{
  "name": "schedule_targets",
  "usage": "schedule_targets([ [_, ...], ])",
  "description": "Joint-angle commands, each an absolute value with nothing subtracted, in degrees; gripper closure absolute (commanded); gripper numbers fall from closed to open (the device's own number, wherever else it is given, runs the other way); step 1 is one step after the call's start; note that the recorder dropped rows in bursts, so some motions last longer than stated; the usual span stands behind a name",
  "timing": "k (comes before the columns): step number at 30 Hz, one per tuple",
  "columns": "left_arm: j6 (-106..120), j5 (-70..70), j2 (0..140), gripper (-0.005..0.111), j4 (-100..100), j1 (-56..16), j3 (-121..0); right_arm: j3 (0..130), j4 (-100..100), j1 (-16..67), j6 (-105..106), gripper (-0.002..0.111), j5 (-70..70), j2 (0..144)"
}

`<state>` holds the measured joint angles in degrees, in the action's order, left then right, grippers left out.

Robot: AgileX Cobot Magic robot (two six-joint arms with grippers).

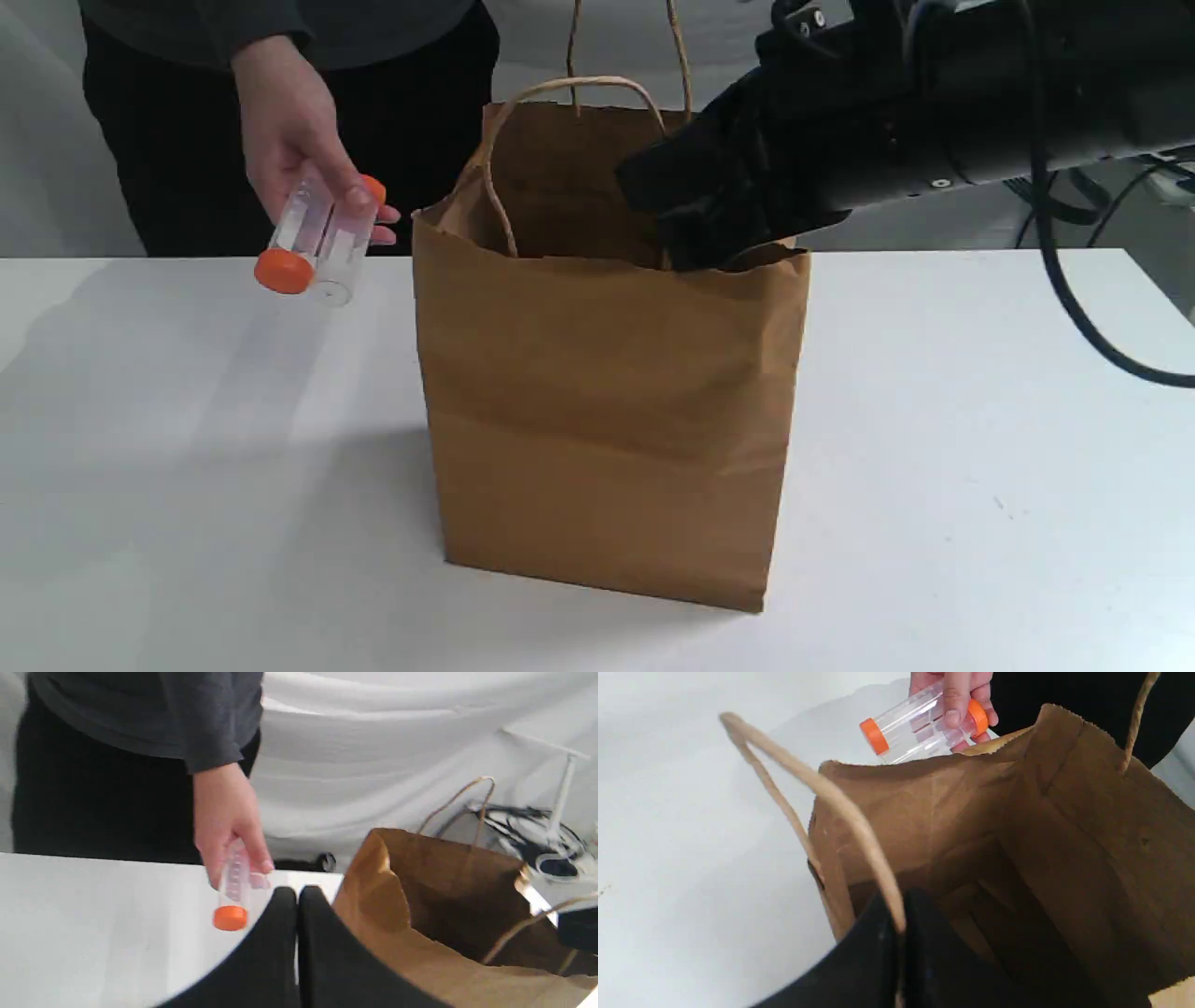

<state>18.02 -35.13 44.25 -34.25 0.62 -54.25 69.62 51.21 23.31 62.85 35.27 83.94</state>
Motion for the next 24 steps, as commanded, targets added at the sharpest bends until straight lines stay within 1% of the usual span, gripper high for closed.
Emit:
schedule_targets([
  [1, 32.7, -43.0, 54.4, 0.107, -45.6, 0.7, -62.2, 69.8, 51.5, 23.5, 63.0, 0.108, 34.6, 83.8],
  [7, 39.6, -62.6, 73.0, 0.107, -49.1, 0.7, -78.8, 69.8, 51.5, 23.5, 63.0, 0.108, 35.2, 83.8],
  [11, 41.5, -70.0, 83.2, 0.106, -49.2, 0.6, -87.2, 69.8, 51.5, 23.5, 63.0, 0.108, 35.3, 83.8],
  [14, 44.4, -70.0, 88.7, 0.106, -49.2, -0.5, -92.1, 69.8, 51.5, 23.5, 63.0, 0.108, 35.3, 83.8],
  [19, 50.9, -70.0, 96.5, 0.106, -48.7, -4.3, -99.1, 69.8, 51.5, 23.5, 62.6, 0.108, 35.3, 83.8],
  [24, 51.4, -70.0, 102.7, 0.106, -42.2, -7.8, -105.7, 69.8, 51.5, 23.5, 61.2, 0.108, 35.6, 83.8],
])
